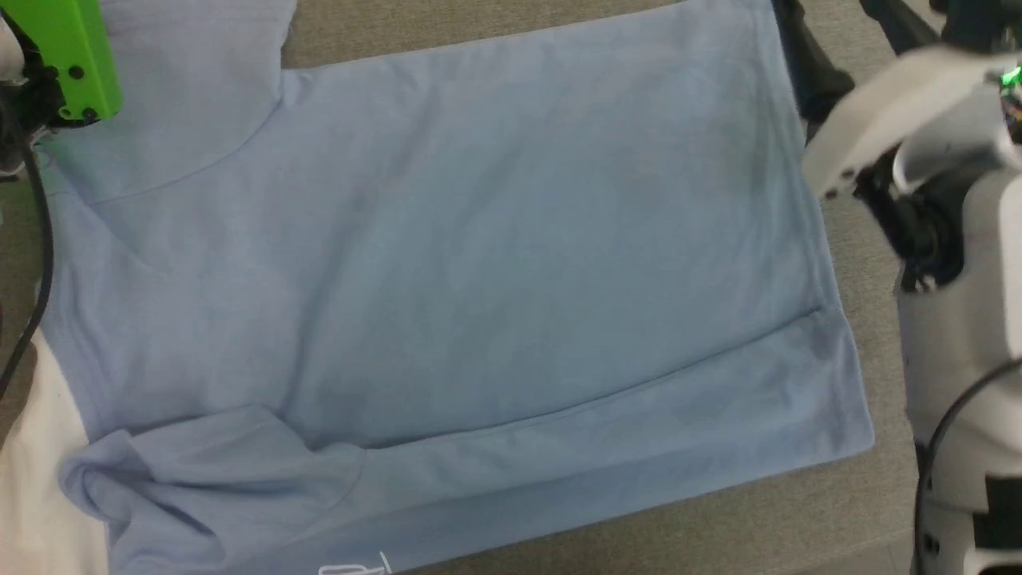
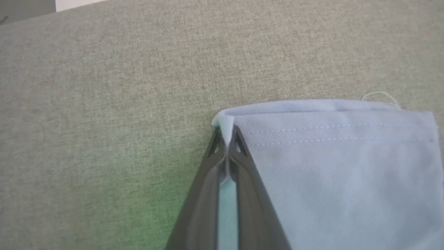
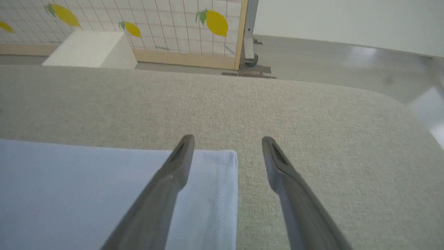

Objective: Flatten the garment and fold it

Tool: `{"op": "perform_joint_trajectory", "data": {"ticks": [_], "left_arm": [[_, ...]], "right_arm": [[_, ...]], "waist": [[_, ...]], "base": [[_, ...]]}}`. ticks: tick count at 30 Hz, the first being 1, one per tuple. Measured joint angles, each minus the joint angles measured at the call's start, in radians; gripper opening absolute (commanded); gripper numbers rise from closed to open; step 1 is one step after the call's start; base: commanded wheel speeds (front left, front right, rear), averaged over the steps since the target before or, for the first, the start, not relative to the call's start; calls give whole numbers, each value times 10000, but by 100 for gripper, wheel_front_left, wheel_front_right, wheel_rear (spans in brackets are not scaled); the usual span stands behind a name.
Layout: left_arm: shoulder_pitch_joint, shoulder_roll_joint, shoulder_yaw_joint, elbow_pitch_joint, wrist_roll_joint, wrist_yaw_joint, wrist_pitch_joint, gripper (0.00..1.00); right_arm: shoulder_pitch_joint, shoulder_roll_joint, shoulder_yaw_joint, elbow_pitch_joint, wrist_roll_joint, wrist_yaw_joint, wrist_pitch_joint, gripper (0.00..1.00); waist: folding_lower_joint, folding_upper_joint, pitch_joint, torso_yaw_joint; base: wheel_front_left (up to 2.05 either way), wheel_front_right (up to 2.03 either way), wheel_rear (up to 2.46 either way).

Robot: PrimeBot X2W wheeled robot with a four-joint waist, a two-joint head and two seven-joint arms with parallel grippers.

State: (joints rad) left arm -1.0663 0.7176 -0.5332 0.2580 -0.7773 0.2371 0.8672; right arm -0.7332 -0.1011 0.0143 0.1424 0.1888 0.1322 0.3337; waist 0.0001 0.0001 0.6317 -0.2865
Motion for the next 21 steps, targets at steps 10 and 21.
{"op": "perform_joint_trajectory", "data": {"ticks": [10, 21], "left_arm": [[-122, -337, -96, -36, 2, -322, -395, 0], [-169, -685, -274, 247, 50, -794, -1358, 0]], "right_arm": [[-2255, 134, -546, 2545, -723, 0, 3741, 100], [-2749, 109, -880, 3032, -1243, 0, 5300, 0]], "waist": [[0, 0, 188, 513], [0, 0, 162, 873]], "base": [[0, 0, 0], [0, 0, 0]]}}
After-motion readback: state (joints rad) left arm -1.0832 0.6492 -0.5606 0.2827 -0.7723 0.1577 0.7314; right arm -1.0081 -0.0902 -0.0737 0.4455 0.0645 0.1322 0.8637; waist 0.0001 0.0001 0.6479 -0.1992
